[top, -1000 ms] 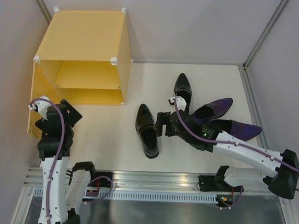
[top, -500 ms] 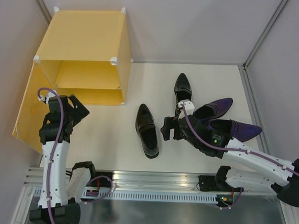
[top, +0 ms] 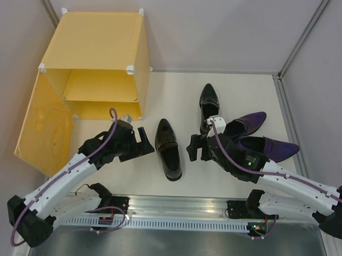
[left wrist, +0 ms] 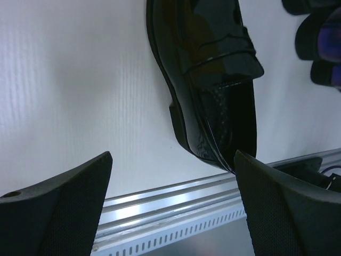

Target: Place and organize the shoes in the shoe cabinet

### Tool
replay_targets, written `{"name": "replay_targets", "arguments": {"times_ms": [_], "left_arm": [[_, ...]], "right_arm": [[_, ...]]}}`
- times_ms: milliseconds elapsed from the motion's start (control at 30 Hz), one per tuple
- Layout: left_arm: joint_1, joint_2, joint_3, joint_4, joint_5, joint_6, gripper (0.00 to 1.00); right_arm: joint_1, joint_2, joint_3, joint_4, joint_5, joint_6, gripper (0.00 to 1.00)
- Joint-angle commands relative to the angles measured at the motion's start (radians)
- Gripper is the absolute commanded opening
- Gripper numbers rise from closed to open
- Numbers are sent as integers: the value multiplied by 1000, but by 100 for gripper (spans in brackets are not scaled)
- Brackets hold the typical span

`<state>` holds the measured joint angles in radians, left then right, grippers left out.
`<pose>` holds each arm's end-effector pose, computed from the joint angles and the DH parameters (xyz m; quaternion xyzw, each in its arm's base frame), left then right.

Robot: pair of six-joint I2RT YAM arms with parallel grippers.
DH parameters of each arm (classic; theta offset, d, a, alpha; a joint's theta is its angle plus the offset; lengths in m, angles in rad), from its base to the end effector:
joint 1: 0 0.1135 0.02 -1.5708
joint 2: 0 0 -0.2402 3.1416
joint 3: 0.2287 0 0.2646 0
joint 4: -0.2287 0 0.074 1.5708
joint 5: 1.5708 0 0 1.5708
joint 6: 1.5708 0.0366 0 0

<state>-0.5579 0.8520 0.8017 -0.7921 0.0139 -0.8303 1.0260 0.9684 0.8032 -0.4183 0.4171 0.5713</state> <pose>0.1659 -0.1041 0.2587 -0.1244 0.9261 -0.2328 0.2696 0.1358 0.1956 0.2690 -0.0986 0.8615 0.2049 0.4540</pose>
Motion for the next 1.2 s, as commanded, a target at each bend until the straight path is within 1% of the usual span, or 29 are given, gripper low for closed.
{"name": "replay_targets", "arguments": {"times_ms": [0,67,167,233,333,467,533,567,600,667,700,767,800,900,933,967,1033,1133,1167], "left_arm": [[-160,129,1,105,-164,-202,97],[-224,179,10,145,-186,-240,95],[-279,297,19,203,-210,-272,93],[-292,378,24,220,-238,-291,89],[-298,448,19,257,-268,-328,84],[-298,498,7,298,-305,-369,77],[-298,506,1,315,-318,-380,70],[-298,509,-2,317,-324,-388,66],[-298,504,-7,315,-334,-389,54],[-298,487,-28,315,-347,-389,40],[-298,460,-41,311,-362,-392,24],[-295,420,-79,288,-384,-404,12],[-293,371,-90,272,-405,-406,2],[-272,299,-117,193,-449,-406,2],[-261,251,-122,171,-457,-403,2],[-232,227,-127,124,-463,-392,2],[-200,150,-133,90,-477,-374,2],[-134,79,-134,28,-497,-337,2],[-94,44,-128,15,-505,-308,2]], "right_arm": [[8,-22,-7,6,29,5,98],[6,-34,-13,4,34,13,98],[8,-50,-21,3,43,19,98],[6,-59,-22,-2,45,22,98],[8,-69,-33,-11,43,27,98],[6,-89,-53,-13,46,38,98],[6,-94,-59,-14,48,42,98],[6,-97,-61,-13,48,42,98],[6,-97,-61,-17,48,44,98],[6,-99,-61,-20,48,45,98],[6,-103,-61,-22,51,44,98],[6,-108,-64,-28,54,47,98],[6,-112,-64,-28,54,47,98],[8,-112,-62,-27,52,47,98],[6,-111,-61,-25,49,48,98],[6,-111,-59,-25,48,47,98],[6,-111,-59,-23,45,50,98],[8,-112,-58,-25,40,48,98],[6,-114,-58,-27,42,48,97]]}}
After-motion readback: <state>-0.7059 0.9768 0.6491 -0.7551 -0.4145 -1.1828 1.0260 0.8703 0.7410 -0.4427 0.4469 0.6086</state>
